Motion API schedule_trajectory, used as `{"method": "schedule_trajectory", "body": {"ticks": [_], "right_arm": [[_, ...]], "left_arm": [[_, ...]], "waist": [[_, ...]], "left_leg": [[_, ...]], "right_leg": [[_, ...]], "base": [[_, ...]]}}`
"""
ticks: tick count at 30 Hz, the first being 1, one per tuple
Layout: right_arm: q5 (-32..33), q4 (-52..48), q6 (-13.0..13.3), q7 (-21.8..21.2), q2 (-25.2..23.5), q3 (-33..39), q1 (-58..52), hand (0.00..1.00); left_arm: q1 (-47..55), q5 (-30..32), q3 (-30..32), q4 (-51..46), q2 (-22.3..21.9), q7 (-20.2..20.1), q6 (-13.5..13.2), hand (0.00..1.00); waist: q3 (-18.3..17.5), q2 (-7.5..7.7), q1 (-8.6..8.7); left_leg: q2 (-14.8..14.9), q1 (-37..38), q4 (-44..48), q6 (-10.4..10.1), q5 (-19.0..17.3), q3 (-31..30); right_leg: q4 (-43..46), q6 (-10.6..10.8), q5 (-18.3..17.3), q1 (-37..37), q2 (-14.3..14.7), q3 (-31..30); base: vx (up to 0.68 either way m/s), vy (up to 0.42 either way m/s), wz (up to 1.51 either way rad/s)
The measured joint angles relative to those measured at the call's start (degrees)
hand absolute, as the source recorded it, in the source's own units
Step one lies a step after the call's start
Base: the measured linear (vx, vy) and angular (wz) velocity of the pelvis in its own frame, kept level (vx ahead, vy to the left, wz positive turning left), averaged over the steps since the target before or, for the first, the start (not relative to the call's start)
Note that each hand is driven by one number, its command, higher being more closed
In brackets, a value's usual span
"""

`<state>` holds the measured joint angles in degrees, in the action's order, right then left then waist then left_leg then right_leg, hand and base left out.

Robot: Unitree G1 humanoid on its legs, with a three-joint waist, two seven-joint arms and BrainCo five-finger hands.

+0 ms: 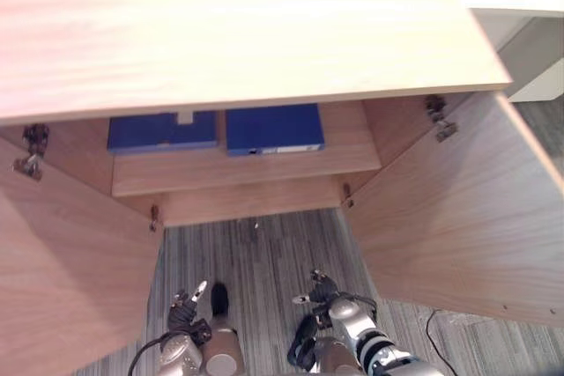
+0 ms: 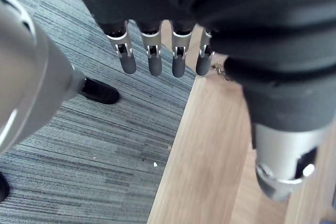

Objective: Walk over to the cabinet, pick up the folder, carry it to the office cabinet, place the folder inside the office cabinet, then close the office cabinet door

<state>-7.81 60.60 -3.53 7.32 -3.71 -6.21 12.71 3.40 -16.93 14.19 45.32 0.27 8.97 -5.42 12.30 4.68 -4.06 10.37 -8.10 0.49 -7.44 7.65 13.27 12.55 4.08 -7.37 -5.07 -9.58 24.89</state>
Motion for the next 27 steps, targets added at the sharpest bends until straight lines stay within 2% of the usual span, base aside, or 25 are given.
{"method": "schedule_trajectory", "body": {"ticks": [3,5,6,7,10,13,15,16,17,18,19,21,24,25,26,27], "right_arm": [[0.1,0.0,1.1,1.1,0.6,0.6,-2.8,0.00],[0.2,0.2,1.5,1.4,0.5,0.6,-3.4,0.00],[0.2,0.5,1.8,1.8,0.4,0.8,-3.6,0.00],[0.8,1.4,2.4,2.0,0.3,1.8,-4.2,0.00],[3.7,2.8,2.8,3.5,0.9,5.2,-6.4,0.00],[5.0,4.3,2.6,4.6,2.1,10.3,-8.1,0.00],[6.3,4.5,2.5,4.8,2.6,11.9,-8.1,0.00],[6.6,4.4,2.5,5.0,3.8,13.3,-8.5,0.00],[6.7,4.4,2.5,5.1,3.7,13.7,-8.5,0.00],[6.6,4.4,2.5,5.1,3.5,13.7,-8.9,0.00],[6.6,4.3,2.6,5.1,3.3,13.8,-9.0,0.00],[6.3,4.2,2.6,4.7,2.4,14.0,-9.0,0.00],[6.4,4.2,2.6,4.4,2.3,15.9,-9.1,0.00],[6.5,4.2,2.5,4.3,2.3,17.9,-9.2,0.00],[6.5,4.1,2.5,4.2,2.5,18.8,-9.2,0.00],[6.5,4.0,2.4,4.1,3.3,20.2,-10.1,0.00]], "left_arm": [[-0.2,1.0,-0.5,2.9,0.4,0.7,-0.4,0.00],[-0.3,1.1,-0.4,3.9,1.1,0.9,-0.6,0.00],[-0.2,1.3,-0.1,4.8,1.5,1.1,-0.6,0.00],[0.1,2.0,0.3,5.9,1.7,1.6,-0.5,0.00],[0.7,4.0,0.4,7.3,1.7,2.6,-0.4,0.00],[0.2,5.5,0.1,8.4,1.0,2.9,-0.2,0.00],[-0.3,7.0,-0.8,8.8,1.2,2.8,-0.1,0.00],[-0.3,8.7,-1.4,9.4,0.8,2.6,0.2,0.00],[-0.6,8.6,-1.3,9.8,0.5,2.6,0.3,0.00],[-0.8,8.9,-1.4,10.1,0.7,2.5,0.4,0.00],[-0.9,9.3,-1.4,10.5,1.0,2.5,0.5,0.00],[-1.2,9.6,-1.3,10.4,0.9,2.5,0.4,0.00],[-1.2,10.1,-1.5,10.8,1.0,2.5,0.5,0.00],[-1.2,10.2,-1.5,11.1,1.2,2.5,0.5,0.00],[-1.1,10.2,-1.5,11.3,1.2,2.4,0.5,0.00],[-0.7,10.1,-1.8,11.5,1.1,2.3,0.5,0.00]], "waist": [[-1.3,0.00,0.59],[-1.2,-0.14,0.56],[-1.1,-0.51,0.53],[-0.9,-1.54,0.48],[-1.2,-3.31,0.44],[-1.9,-4.55,0.11],[-1.9,-4.52,-0.04],[-2.1,-5.42,-0.01],[-1.8,-5.46,-0.13],[-1.7,-4.95,-0.23],[-1.9,-4.46,-0.12],[-1.9,-4.36,-0.51],[-2.3,-4.15,-0.43],[-2.7,-3.86,-0.43],[-2.8,-3.72,-0.32],[-3.2,-3.25,-0.37]], "left_leg": [[0.3,3.0,0.2,-0.5,-0.6,1.3],[1.0,2.7,4.2,-0.4,-3.1,1.7],[2.7,1.0,11.3,-0.2,-6.6,1.7],[4.6,-1.0,19.2,0.2,-9.6,1.8],[6.8,-3.9,28.9,1.0,-11.1,1.8],[6.7,-6.2,31.0,0.9,-10.9,1.5],[5.1,-6.8,30.0,1.0,-11.5,1.3],[1.6,-4.3,18.7,1.5,-11.1,-0.7],[0.4,-3.1,16.8,3.5,-9.7,-0.7],[-0.6,-1.9,14.8,3.3,-8.5,-0.1],[-1.7,-1.2,13.5,4.1,-7.9,0.4],[-2.6,-1.7,15.5,5.2,-9.7,1.4],[-3.9,-0.7,15.4,5.9,-11.1,2.7],[-5.4,0.0,14.3,6.3,-11.7,3.2],[-6.4,0.9,13.4,6.8,-12.0,3.4],[-8.9,2.8,11.4,7.7,-12.7,3.1]], "right_leg": [[-2.1,0.3,0.6,3.2,0.7,-1.1],[-2.9,0.1,1.0,4.5,1.3,-1.9],[-3.4,0.0,1.1,5.9,1.9,-2.4],[-4.2,-0.1,1.0,7.5,3.0,-2.9],[-5.9,-0.2,1.0,10.4,4.0,-3.1],[-7.9,-0.3,1.7,10.6,4.0,-3.1],[-9.8,-0.4,3.3,11.2,3.0,-3.3],[-10.7,0.5,4.1,11.4,1.9,-3.3],[-10.8,0.9,4.2,11.7,1.2,-3.5],[-11.4,1.3,4.6,11.9,0.5,-3.5],[-12.4,1.7,5.2,12.2,-0.1,-3.3],[-13.2,2.4,6.3,12.6,-1.1,-3.5],[-13.0,2.6,6.2,12.4,-2.8,-4.6],[-11.7,3.7,5.1,11.9,-4.5,-4.8],[-10.5,3.7,4.0,11.7,-5.6,-5.0],[-6.5,3.3,2.0,11.0,-8.2,-5.5]], "base": [[0.03,-0.001,-0.15],[-0.02,-0.008,-0.22],[-0.06,-0.016,-0.25],[-0.09,-0.012,-0.22],[-0.08,0.034,0.02],[-0.02,0.071,0.08],[0.03,0.126,0.02],[0.05,0.201,0.00],[0.07,0.202,0.01],[0.07,0.122,0.06],[0.10,0.063,0.06],[0.13,0.095,-0.08],[0.11,0.129,-0.23],[0.10,0.132,-0.18],[0.11,0.179,-0.05],[0.15,0.190,0.00]]}}
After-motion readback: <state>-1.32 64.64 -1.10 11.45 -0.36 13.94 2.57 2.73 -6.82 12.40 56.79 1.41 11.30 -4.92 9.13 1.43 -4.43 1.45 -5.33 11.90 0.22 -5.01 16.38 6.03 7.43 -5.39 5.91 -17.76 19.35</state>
